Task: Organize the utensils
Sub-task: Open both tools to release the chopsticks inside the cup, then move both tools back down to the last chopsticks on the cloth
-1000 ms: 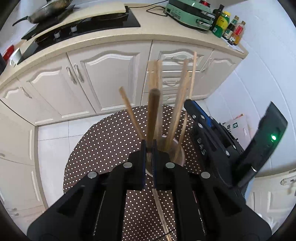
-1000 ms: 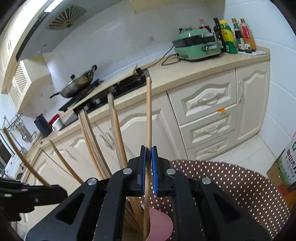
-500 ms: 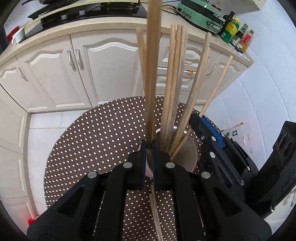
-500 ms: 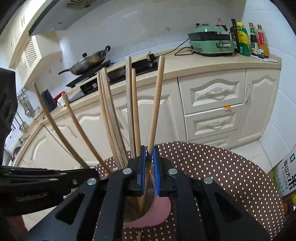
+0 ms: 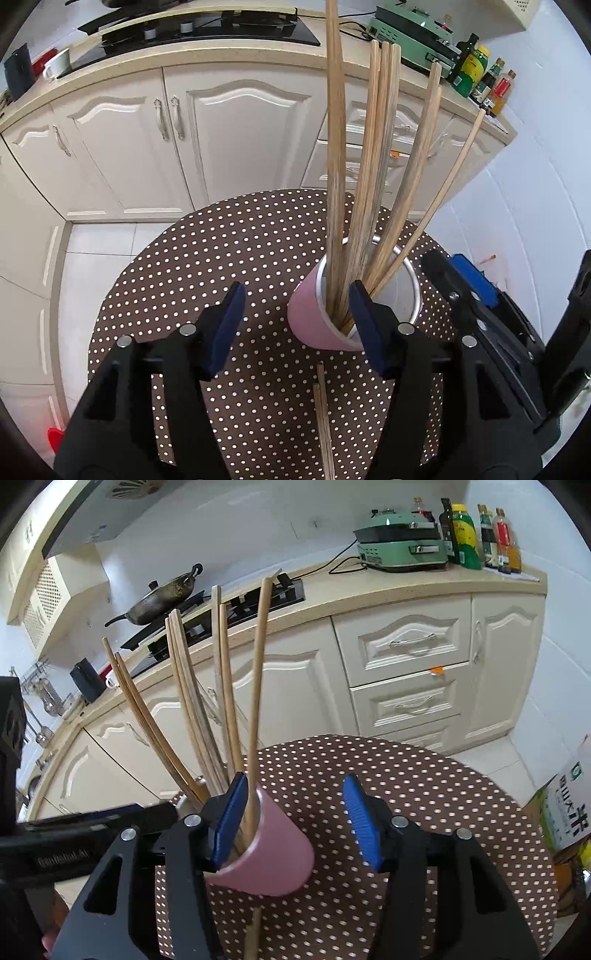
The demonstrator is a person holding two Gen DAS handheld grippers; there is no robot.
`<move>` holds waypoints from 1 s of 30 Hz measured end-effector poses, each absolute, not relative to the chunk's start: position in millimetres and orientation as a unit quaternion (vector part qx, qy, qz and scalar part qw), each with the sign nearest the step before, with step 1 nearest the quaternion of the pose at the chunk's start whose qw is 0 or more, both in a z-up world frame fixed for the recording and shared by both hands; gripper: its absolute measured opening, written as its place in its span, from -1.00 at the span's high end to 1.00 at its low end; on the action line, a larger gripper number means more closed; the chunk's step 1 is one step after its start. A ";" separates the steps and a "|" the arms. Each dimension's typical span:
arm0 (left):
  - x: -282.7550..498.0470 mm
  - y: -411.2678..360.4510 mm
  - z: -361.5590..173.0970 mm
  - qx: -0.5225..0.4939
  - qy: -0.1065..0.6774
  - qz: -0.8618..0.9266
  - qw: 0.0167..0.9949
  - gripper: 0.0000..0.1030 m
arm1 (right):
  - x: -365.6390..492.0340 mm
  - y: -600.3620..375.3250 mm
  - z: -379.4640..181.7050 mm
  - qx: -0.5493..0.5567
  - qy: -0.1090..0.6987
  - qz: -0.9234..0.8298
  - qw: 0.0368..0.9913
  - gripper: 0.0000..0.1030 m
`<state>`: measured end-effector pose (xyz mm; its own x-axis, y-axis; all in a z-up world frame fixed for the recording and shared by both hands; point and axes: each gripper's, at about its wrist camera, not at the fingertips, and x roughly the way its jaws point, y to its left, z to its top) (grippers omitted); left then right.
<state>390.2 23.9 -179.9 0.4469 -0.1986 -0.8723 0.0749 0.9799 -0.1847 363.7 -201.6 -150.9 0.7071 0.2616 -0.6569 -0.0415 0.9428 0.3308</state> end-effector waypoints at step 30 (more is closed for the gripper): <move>291.2 18.7 -153.5 -0.035 0.497 -0.063 0.865 -0.33 | 268.7 -194.7 -101.8 0.095 0.357 0.108 0.923 -0.49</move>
